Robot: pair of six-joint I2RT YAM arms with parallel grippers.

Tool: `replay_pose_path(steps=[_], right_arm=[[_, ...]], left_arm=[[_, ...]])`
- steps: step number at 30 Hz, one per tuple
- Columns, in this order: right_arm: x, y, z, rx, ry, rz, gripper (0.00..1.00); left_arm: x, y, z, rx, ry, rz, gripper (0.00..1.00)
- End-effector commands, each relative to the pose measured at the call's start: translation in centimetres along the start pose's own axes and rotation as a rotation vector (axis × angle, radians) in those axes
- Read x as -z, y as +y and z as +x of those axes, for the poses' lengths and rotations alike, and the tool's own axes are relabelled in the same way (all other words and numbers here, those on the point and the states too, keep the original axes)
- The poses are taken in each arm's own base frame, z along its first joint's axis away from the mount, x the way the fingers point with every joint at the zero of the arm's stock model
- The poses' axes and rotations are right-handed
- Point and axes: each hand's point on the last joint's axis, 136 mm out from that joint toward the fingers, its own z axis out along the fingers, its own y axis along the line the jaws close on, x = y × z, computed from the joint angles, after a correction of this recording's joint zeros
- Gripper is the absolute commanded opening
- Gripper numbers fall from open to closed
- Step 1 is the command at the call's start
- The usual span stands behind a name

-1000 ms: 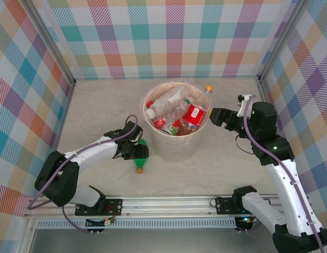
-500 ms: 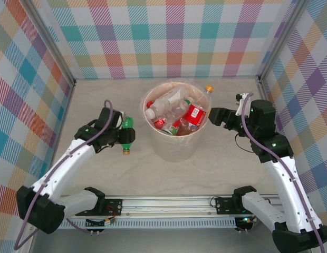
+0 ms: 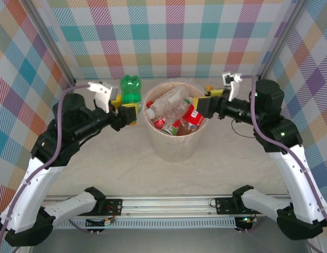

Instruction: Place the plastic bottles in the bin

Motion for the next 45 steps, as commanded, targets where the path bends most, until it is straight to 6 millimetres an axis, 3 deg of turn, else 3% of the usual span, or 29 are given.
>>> replay_pose_path(steps=[1, 9, 14, 21, 25, 28, 35, 45], right_arm=[[-1.7, 2.6, -1.0, 0.075, 0.015, -0.091, 0.84], [-5.4, 7.3, -2.2, 0.141, 0.047, -0.250, 0.86], [-7.4, 5.3, -2.5, 0.108, 0.052, -0.153, 0.87], [-9.6, 4.8, -2.6, 0.077, 0.084, -0.153, 0.86], [-10.0, 4.5, -2.3, 0.067, 0.097, -0.149, 0.83], [-10.4, 3.2, -1.8, 0.063, 0.112, -0.085, 0.84], [-9.3, 1.1, -1.9, 0.068, 0.095, 0.052, 0.92], [-11.3, 3.4, -1.3, 0.020, 0.141, -0.114, 0.85]], left_arm=[[-2.7, -2.1, 0.1, -0.068, 0.036, 0.098, 0.54], [-5.2, -4.7, 0.4, -0.092, 0.068, 0.186, 0.54], [-5.1, -5.4, -0.5, -0.080, 0.024, 0.215, 0.53], [-4.9, -6.3, -1.3, -0.067, -0.016, 0.268, 0.52], [-5.1, -6.2, -1.5, -0.065, -0.024, 0.257, 0.52], [-5.0, -6.2, -1.7, -0.067, -0.035, 0.256, 0.52], [-5.5, -4.9, -1.6, -0.071, -0.045, 0.183, 0.51], [-7.1, -5.6, -1.0, -0.054, -0.032, 0.232, 0.51]])
